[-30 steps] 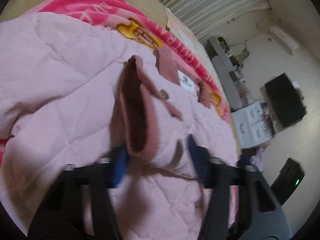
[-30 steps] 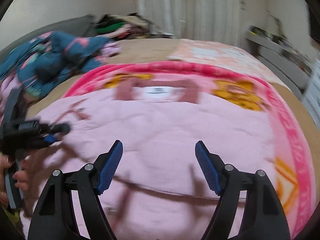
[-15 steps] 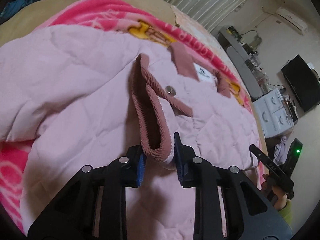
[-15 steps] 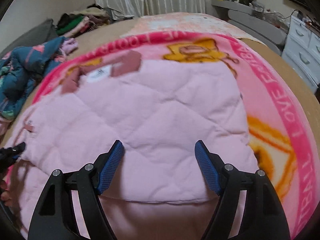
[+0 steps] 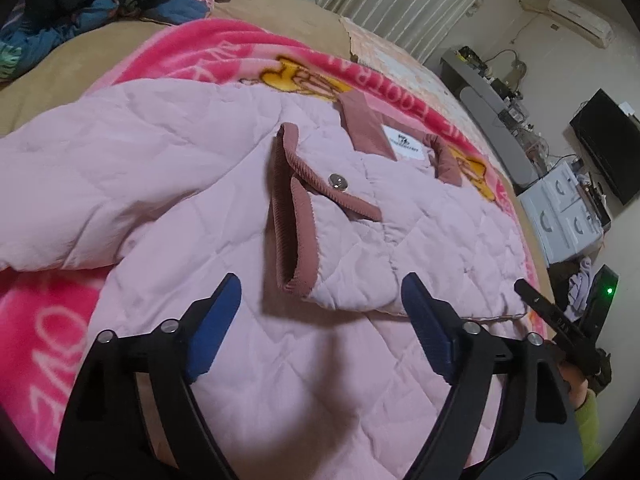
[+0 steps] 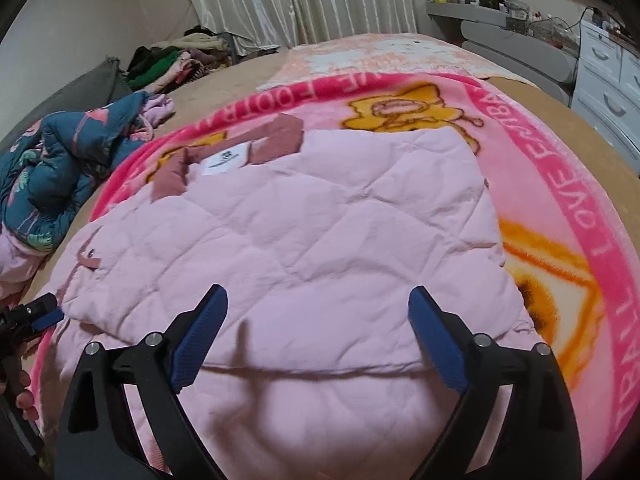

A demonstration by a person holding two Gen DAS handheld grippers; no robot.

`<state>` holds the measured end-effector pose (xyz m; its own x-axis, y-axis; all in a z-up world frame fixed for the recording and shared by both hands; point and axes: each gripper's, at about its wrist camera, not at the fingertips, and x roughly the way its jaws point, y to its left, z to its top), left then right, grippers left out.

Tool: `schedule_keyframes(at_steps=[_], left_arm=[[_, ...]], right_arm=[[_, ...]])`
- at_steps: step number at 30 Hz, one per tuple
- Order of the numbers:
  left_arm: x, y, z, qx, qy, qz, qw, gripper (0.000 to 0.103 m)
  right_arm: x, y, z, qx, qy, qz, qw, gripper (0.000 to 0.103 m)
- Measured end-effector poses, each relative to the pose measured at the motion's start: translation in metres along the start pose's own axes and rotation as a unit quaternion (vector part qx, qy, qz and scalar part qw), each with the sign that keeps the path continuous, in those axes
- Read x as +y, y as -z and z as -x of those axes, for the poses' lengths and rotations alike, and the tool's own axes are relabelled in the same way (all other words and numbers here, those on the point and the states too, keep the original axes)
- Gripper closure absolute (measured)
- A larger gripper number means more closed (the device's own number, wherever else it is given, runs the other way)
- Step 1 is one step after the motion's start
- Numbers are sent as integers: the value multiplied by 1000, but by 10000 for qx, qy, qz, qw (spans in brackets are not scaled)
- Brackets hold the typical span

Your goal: Fold large clothes

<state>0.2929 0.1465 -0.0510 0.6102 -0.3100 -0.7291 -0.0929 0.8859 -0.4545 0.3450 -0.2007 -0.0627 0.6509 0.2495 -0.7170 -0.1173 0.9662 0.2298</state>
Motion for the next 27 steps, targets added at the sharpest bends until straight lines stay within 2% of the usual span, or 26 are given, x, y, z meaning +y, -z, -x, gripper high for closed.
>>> schedule_keyframes(at_steps=[4, 6, 8, 13, 19, 27], left_arm=[[-5, 1, 17, -191, -139, -47, 9997, 9], [-7, 2, 25, -304, -244, -85, 9992, 9], [-7, 2, 33, -396, -412, -91, 9983, 9], [-2, 0, 46, -558, -984, -122, 9935, 9], [13, -7, 72, -877, -1488, 64, 9849, 9], [47, -10, 105, -1162, -1719, 623, 9763, 9]], right_arm=[[13, 0, 10, -54, -143, 85, 9998, 11], [19, -1, 16, -104, -201, 129, 9997, 11], [27, -2, 25, -186, -280, 172, 9993, 5], [47, -4, 44, -369, -442, 311, 9979, 4], [78, -3, 61, -472, -629, 555, 9954, 4], [135, 0, 78, -570, -960, 1008, 9886, 4]])
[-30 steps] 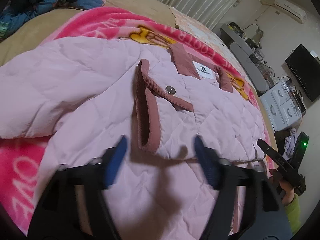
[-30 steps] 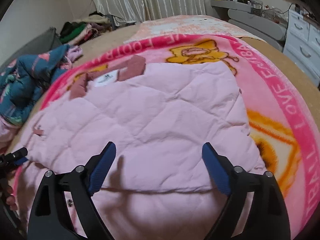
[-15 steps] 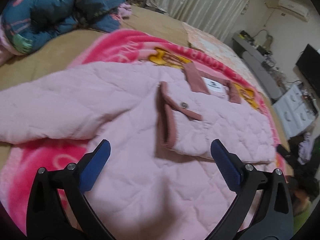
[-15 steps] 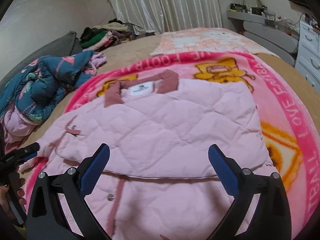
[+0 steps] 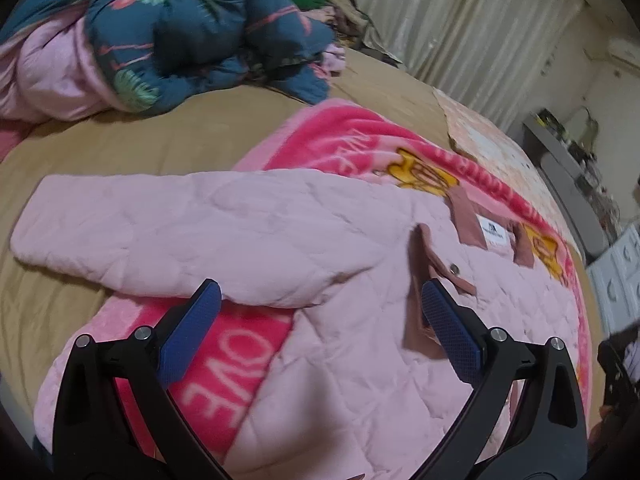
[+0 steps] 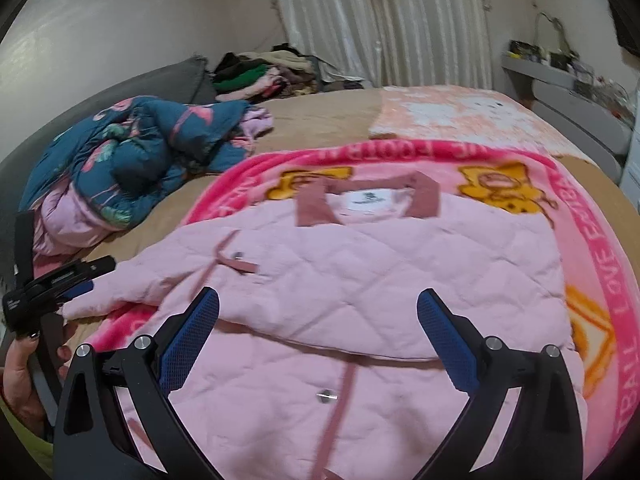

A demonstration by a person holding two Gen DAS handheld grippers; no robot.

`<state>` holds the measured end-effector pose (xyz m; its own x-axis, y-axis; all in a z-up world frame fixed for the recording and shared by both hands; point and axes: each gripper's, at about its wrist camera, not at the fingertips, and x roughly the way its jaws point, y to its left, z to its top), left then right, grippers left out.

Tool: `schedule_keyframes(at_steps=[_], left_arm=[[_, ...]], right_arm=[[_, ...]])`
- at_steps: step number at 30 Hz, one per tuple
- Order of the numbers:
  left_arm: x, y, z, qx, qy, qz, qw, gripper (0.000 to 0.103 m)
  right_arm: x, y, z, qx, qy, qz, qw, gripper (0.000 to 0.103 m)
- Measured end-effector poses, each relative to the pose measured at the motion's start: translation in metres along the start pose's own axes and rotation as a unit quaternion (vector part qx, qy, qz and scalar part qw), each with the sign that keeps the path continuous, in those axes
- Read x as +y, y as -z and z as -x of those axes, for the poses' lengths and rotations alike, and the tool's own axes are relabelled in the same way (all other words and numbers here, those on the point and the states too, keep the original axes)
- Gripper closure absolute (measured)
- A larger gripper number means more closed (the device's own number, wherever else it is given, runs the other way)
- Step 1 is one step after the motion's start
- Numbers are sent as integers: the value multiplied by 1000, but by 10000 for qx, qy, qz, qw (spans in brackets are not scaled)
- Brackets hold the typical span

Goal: Fold large clothes
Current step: 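Move the left gripper to the other sleeve cuff and grasp it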

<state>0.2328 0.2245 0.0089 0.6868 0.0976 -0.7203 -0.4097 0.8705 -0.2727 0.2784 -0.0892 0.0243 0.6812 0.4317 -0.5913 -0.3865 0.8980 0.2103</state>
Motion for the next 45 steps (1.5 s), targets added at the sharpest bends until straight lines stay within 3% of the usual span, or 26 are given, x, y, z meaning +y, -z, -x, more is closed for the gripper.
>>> schedule_keyframes(at_steps=[11, 16, 26, 39, 45], left_arm=[[61, -15, 20, -279, -595, 743, 9951, 9], [84, -16, 20, -233, -513, 1172, 9915, 9], [123, -20, 17, -211, -890, 1601, 9828, 9], [189, -15, 3, 63, -1274, 2445, 9612, 9], [222, -9, -13, 263, -1492, 2941, 9437, 9]], right_arm=[[86, -11, -18, 103, -538, 561, 9969, 4], [124, -16, -25, 137, -791, 819, 9934, 4], [187, -22, -50, 268, -1173, 1267, 9846, 4], [236, -19, -99, 659, -1426, 1522, 9758, 4], [253, -10, -123, 885, -1472, 1671, 9709, 4]])
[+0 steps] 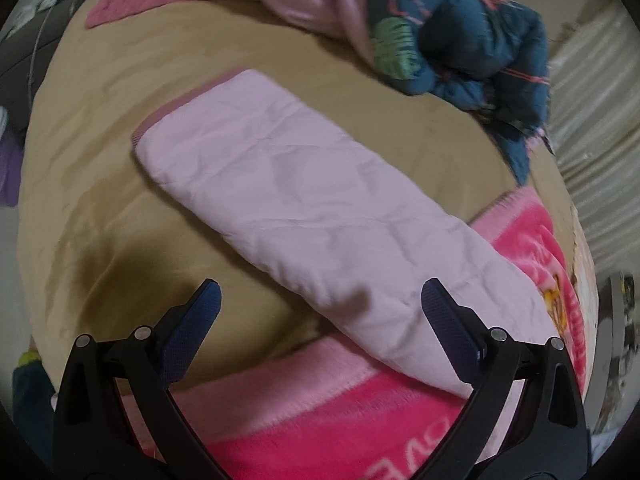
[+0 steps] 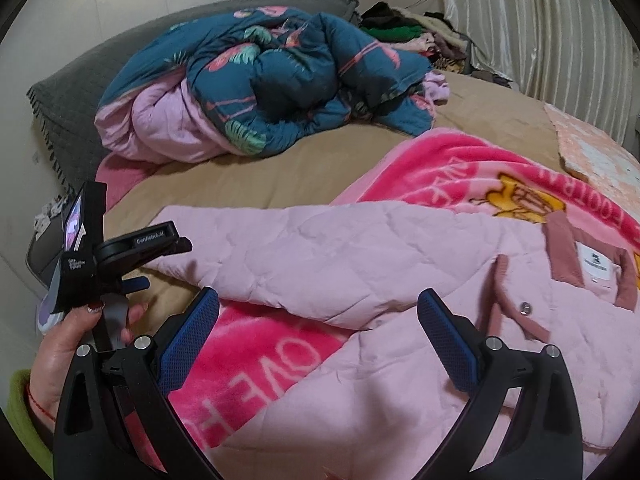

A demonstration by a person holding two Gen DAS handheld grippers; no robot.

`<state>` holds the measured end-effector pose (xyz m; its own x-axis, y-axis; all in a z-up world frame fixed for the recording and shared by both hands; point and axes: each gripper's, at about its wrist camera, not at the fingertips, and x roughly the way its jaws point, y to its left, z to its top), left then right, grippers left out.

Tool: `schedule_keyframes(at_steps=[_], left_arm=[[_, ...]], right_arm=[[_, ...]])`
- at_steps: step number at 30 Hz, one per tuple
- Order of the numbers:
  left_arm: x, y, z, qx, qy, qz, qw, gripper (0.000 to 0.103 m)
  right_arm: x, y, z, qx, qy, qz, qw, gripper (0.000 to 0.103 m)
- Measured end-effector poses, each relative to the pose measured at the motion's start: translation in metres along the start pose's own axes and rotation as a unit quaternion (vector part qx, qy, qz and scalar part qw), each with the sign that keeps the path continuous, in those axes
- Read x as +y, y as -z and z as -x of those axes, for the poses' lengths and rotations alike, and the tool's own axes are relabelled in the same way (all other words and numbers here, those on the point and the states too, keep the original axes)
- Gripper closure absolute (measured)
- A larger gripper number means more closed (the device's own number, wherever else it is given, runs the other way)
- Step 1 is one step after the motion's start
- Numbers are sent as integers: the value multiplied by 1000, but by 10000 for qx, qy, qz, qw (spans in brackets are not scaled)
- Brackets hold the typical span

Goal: Fold large clothes
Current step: 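Move the left gripper to the other sleeve cuff and grasp it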

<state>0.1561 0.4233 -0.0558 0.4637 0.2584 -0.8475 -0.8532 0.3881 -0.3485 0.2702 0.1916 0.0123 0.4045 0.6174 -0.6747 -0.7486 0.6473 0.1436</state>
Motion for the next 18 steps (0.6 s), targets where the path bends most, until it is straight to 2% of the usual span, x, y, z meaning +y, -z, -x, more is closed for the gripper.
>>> schedule_keyframes(at_steps=[6, 10, 14, 16, 17, 18], left_arm=[[18, -11, -28, 224, -215, 201, 9993, 9], [41, -18, -48, 377, -124, 559, 9976, 9], [39, -29, -47, 21, -265, 279, 9993, 9], [40, -36, -47, -130, -124, 270, 9995, 10], [42, -38, -48, -144, -75, 263, 9995, 17], [44, -41, -47, -163, -125, 225, 9995, 31]], right_arm=[[-1, 8, -17, 135, -99, -72, 9998, 4], [-13, 17, -18, 187, -99, -224, 9995, 4], [-34, 30, -11, 149, 106, -683, 9975, 4], [-44, 36, -3, 99, 93, -901, 9958, 4], [-48, 40, 2, 55, 102, -961, 9953, 4], [-52, 44, 8, 2, 128, -995, 9950, 4]])
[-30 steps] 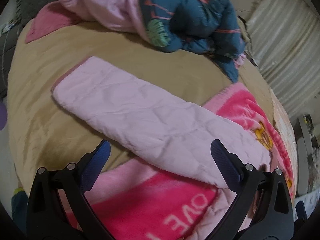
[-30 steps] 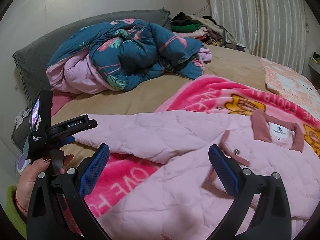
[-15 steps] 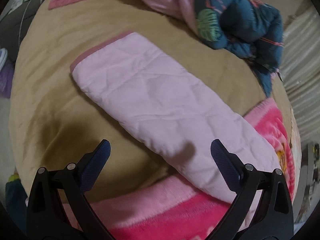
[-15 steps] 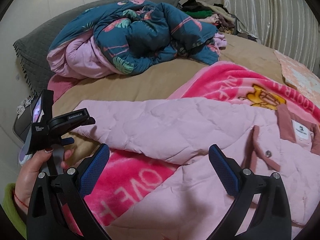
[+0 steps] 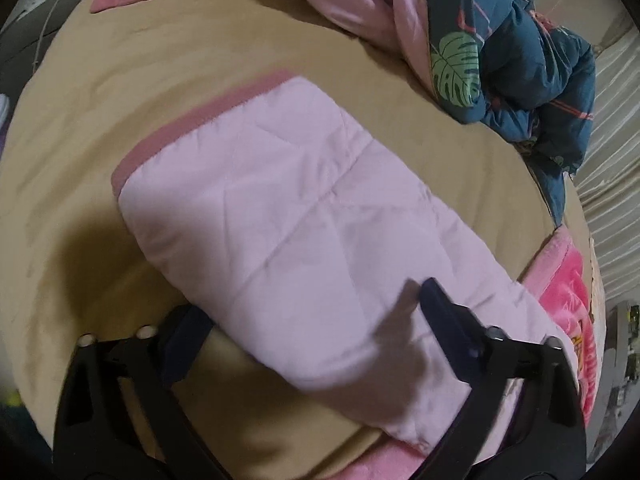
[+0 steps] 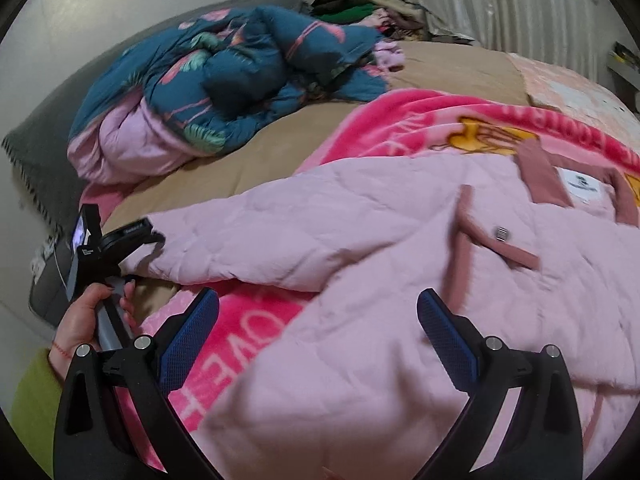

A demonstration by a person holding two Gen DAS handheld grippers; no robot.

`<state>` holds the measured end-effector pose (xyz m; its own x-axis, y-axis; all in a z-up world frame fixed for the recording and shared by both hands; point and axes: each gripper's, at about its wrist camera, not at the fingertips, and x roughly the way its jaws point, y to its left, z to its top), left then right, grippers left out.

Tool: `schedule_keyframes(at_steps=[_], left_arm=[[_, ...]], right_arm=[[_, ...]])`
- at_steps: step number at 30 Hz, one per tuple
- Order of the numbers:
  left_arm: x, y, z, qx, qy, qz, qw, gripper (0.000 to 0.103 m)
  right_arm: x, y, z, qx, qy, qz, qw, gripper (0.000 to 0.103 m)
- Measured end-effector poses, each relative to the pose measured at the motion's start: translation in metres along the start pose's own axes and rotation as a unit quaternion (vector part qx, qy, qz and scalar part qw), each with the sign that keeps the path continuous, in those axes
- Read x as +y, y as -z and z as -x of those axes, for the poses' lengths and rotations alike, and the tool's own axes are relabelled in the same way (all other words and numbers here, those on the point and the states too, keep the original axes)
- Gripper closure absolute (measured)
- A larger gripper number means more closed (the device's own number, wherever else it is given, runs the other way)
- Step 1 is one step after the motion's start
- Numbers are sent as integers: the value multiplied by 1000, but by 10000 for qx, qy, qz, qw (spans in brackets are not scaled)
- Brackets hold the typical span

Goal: Fold large clothes
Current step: 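Move the left gripper to the other sleeve cuff and grasp it, then lift the sleeve with the left gripper, fold it across the jacket front, release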

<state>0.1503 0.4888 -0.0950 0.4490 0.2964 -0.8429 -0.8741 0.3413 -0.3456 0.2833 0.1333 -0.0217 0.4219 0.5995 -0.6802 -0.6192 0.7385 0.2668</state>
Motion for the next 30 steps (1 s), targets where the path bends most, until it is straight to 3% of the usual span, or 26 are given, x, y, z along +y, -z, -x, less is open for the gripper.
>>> schedule_keyframes(at_steps=[1, 3, 5, 6, 10, 13, 23, 30], left_arm=[[1, -2, 1, -52, -9, -31, 10000, 37], [2, -4, 9, -228, 86, -140, 9996, 65], [-2, -7, 25, -478, 193, -284, 9983, 81], [-3, -9, 37, -633, 358, -325, 9968, 84], [-26, -13, 68, -1018, 745, -651, 9899, 88], [-46, -4, 92, -1351, 757, -1105, 9817, 89], [-78, 28, 143, -1777, 1037, -1550, 9663, 90], [-109, 57, 187, -2136, 1176, -2037, 9482, 91]], right_arm=[[-7, 5, 8, -76, 94, -39, 9999, 4], [-17, 11, 17, -143, 212, -144, 9996, 4], [-30, 17, 26, -203, 250, -407, 9986, 4], [-35, 20, 30, -219, 222, -522, 9982, 4], [-44, 23, 45, -355, 245, -593, 9973, 4], [-52, 23, 62, -522, 239, -682, 9960, 4], [-90, 39, 125, -862, 263, -964, 9913, 4], [-126, 55, 173, -1178, 371, -1195, 9851, 4]])
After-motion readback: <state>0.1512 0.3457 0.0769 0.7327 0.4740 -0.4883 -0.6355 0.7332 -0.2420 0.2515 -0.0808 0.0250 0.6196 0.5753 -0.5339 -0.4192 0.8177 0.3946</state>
